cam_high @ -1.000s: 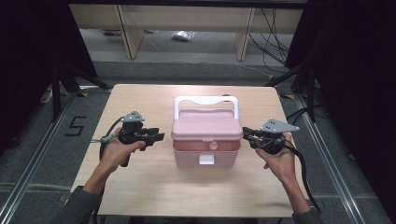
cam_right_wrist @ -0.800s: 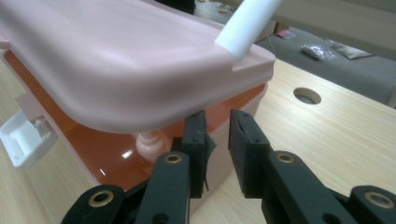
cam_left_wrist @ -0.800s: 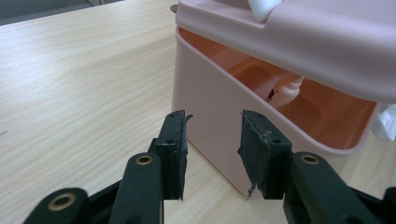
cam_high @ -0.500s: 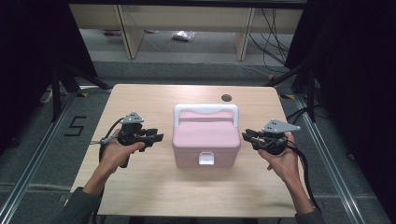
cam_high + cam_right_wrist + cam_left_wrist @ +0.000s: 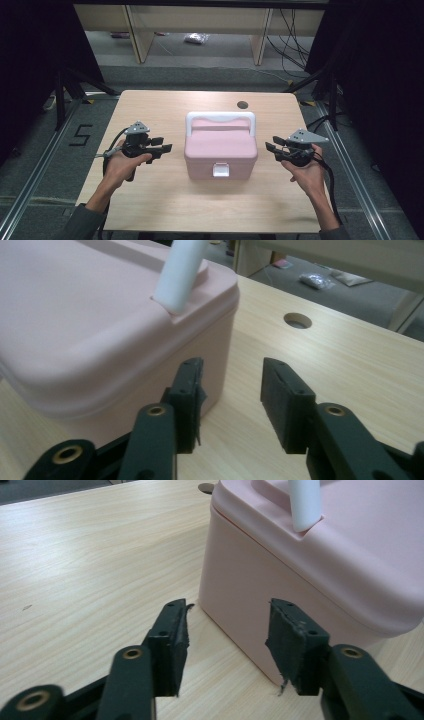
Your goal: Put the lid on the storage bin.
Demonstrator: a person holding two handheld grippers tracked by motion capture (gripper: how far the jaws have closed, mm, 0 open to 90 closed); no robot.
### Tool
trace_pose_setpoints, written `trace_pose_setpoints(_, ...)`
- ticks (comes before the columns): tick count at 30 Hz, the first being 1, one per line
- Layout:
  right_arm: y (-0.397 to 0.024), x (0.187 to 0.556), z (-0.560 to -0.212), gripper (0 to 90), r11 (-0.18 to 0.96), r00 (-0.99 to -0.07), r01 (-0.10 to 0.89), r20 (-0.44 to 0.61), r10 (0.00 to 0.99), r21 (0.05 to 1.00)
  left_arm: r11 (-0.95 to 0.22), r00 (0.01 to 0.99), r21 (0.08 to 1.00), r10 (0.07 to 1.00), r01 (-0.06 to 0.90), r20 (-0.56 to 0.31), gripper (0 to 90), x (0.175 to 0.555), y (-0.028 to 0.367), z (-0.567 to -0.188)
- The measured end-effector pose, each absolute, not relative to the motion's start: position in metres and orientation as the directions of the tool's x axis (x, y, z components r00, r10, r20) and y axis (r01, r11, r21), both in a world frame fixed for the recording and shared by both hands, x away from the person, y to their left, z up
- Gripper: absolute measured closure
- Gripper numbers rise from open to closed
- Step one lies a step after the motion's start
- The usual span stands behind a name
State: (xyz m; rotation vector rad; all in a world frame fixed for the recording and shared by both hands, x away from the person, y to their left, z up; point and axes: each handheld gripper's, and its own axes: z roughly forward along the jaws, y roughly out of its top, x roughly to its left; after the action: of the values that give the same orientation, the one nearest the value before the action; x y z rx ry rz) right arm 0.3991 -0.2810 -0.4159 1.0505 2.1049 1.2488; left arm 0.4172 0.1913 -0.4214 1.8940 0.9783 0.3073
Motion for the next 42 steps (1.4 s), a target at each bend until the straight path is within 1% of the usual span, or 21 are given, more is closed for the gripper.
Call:
trace_pose_setpoints(4,-0.286,0.396,-0.415,48.9,0.283,-0.570,0.402,-0.003,0.821,0.871,-0.221,0.649,0.837,0.736,0.500,-0.194,44.0,0.414,0.196,-0.421)
trace_pose_setpoints(5,-0.289,0.398,-0.414,45.8,0.298,-0.576,0.363,-0.039,0.816,0.883,-0.218,0.645,0.839,0.739,0.499,-0.192,41.5,0.413,0.196,-0.421)
trace_pose_setpoints(6,-0.288,0.396,-0.414,44.5,0.277,-0.570,0.388,-0.007,0.821,0.879,-0.215,0.641,0.839,0.743,0.500,-0.192,39.4,0.412,0.197,-0.421)
trace_pose_setpoints(9,-0.292,0.396,-0.416,40.1,0.286,-0.576,0.377,-0.019,0.817,0.881,-0.193,0.627,0.842,0.752,0.504,-0.202,30.8,0.409,0.201,-0.421)
trace_pose_setpoints(10,-0.292,0.394,-0.417,39.1,0.265,-0.564,0.398,0.007,0.826,0.879,-0.190,0.624,0.844,0.755,0.502,-0.201,30.0,0.408,0.203,-0.422)
trace_pose_setpoints(14,-0.298,0.392,-0.423,32.6,0.257,-0.547,0.409,0.010,0.837,0.876,-0.197,0.619,0.845,0.763,0.497,-0.186,27.2,0.403,0.208,-0.421)
trace_pose_setpoints(16,-0.302,0.393,-0.426,33.0,0.255,-0.560,0.393,0.010,0.828,0.883,-0.197,0.614,0.846,0.768,0.496,-0.181,26.3,0.400,0.210,-0.421)
trace_pose_setpoints(18,-0.305,0.390,-0.427,33.1,0.254,-0.549,0.409,0.014,0.835,0.876,-0.191,0.614,0.847,0.767,0.495,-0.185,26.1,0.399,0.211,-0.422)
trace_pose_setpoints(19,-0.305,0.388,-0.427,32.8,0.233,-0.538,0.438,0.045,0.842,0.868,-0.193,0.614,0.847,0.767,0.496,-0.185,26.0,0.397,0.212,-0.422)
trace_pose_setpoints(20,-0.307,0.389,-0.428,32.8,0.258,-0.553,0.406,0.011,0.833,0.877,-0.193,0.616,0.848,0.766,0.493,-0.184,25.8,0.396,0.212,-0.423)
trace_pose_setpoints(21,-0.306,0.387,-0.429,32.8,0.230,-0.537,0.427,0.040,0.843,0.875,-0.194,0.618,0.848,0.764,0.493,-0.185,25.8,0.395,0.212,-0.423)
trace_pose_setpoints(23,-0.309,0.387,-0.430,32.8,0.252,-0.550,0.405,0.014,0.835,0.879,-0.186,0.615,0.852,0.766,0.489,-0.186,25.7,0.392,0.213,-0.424)
trace_pose_setpoints(29,-0.312,0.381,-0.435,32.2,0.238,-0.545,0.410,0.028,0.838,0.881,-0.185,0.615,0.851,0.766,0.491,-0.189,25.2,0.384,0.214,-0.427)
trace_pose_setpoints(30,-0.311,0.378,-0.436,32.2,0.215,-0.538,0.435,0.060,0.841,0.874,-0.188,0.617,0.852,0.765,0.489,-0.185,25.1,0.382,0.215,-0.427)
trace_pose_setpoints(31,-0.313,0.379,-0.436,32.2,0.245,-0.548,0.408,0.021,0.836,0.880,-0.188,0.615,0.852,0.767,0.489,-0.183,25.1,0.379,0.215,-0.427)
trace_pose_setpoints(33,-0.311,0.375,-0.439,31.7,0.216,-0.546,0.437,0.067,0.835,0.873,-0.186,0.615,0.855,0.768,0.485,-0.181,25.1,0.377,0.216,-0.428)
trace_pose_setpoints(34,-0.312,0.376,-0.440,31.2,0.235,-0.553,0.410,0.035,0.833,0.881,-0.187,0.615,0.856,0.768,0.483,-0.179,25.1,0.375,0.216,-0.428)
trace_pose_setpoints(35,-0.311,0.373,-0.440,30.9,0.221,-0.546,0.440,0.064,0.836,0.870,-0.195,0.616,0.856,0.769,0.479,-0.170,25.1,0.373,0.217,-0.428)
trace_pose_setpoints(36,-0.312,0.372,-0.442,30.9,0.242,-0.554,0.421,0.036,0.832,0.874,-0.197,0.617,0.856,0.769,0.477,-0.167,25.1,0.371,0.217,-0.430)
trace_pose_setpoints(39,-0.312,0.369,-0.445,30.0,0.256,-0.568,0.413,0.028,0.823,0.874,-0.200,0.611,0.853,0.775,0.482,-0.164,25.0,0.367,0.219,-0.434)
trace_pose_setpoints(42,-0.308,0.362,-0.447,28.5,0.248,-0.551,0.453,0.051,0.833,0.856,-0.204,0.613,0.852,0.773,0.482,-0.162,25.0,0.363,0.220,-0.438)
